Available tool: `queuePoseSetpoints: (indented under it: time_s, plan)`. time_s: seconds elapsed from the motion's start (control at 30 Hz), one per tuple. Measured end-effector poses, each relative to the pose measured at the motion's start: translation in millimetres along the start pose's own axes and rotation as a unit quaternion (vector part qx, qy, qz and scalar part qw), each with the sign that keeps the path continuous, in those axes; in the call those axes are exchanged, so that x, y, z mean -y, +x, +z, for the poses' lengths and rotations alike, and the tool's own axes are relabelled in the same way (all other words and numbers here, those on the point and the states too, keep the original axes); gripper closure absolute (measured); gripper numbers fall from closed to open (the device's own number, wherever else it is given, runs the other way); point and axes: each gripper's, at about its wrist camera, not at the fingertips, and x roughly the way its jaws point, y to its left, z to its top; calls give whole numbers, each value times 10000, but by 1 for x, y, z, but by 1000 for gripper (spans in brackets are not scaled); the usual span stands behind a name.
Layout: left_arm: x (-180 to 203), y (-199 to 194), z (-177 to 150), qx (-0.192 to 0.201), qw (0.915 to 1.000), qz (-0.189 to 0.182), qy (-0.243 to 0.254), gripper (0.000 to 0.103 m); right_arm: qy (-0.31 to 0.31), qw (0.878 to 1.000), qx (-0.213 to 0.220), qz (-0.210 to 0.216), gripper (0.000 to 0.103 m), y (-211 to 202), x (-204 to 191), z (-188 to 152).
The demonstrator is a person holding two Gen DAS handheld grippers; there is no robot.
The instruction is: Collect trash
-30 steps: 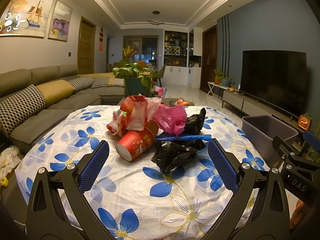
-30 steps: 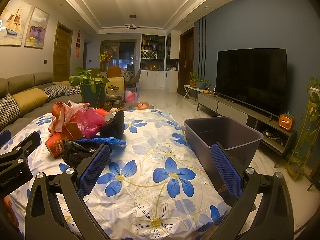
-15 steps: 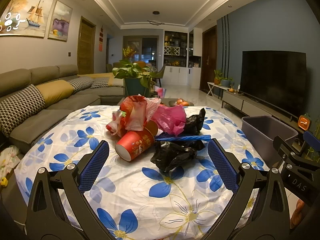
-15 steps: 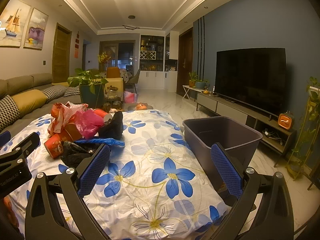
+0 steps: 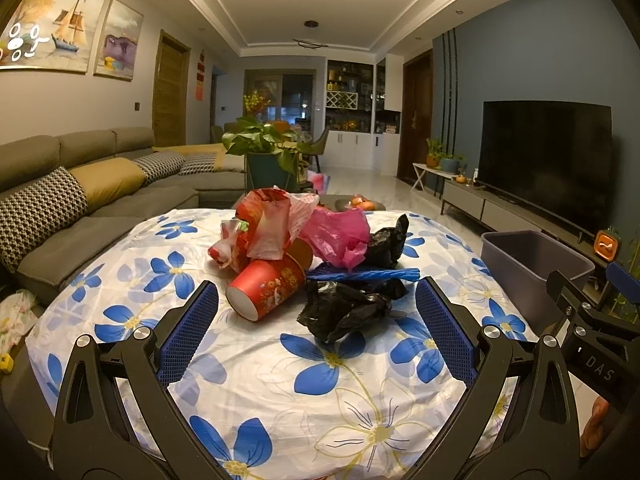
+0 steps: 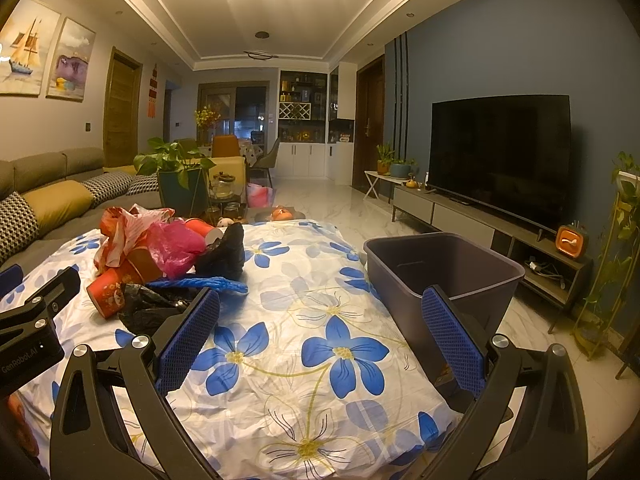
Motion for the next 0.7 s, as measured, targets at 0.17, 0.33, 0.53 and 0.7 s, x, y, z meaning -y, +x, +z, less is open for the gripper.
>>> queuePoseSetpoints:
  time_s: [0.17, 0.33, 0.53, 0.7]
  plan:
    - [0, 0, 0, 1, 10000, -5, 2, 6, 5, 10000, -4, 0, 5, 0, 0, 0]
    - [0, 0, 0, 0, 10000, -3, -6, 6, 7, 10000, 5, 0, 5, 1, 0, -2]
    - [3, 4, -1, -21, 10000, -11, 9, 6, 10, 10000, 3, -4, 5, 2, 3, 0]
    - [5, 7, -3, -36, 10000, -33, 6, 6, 13, 10000, 6, -3, 5, 2, 2, -1]
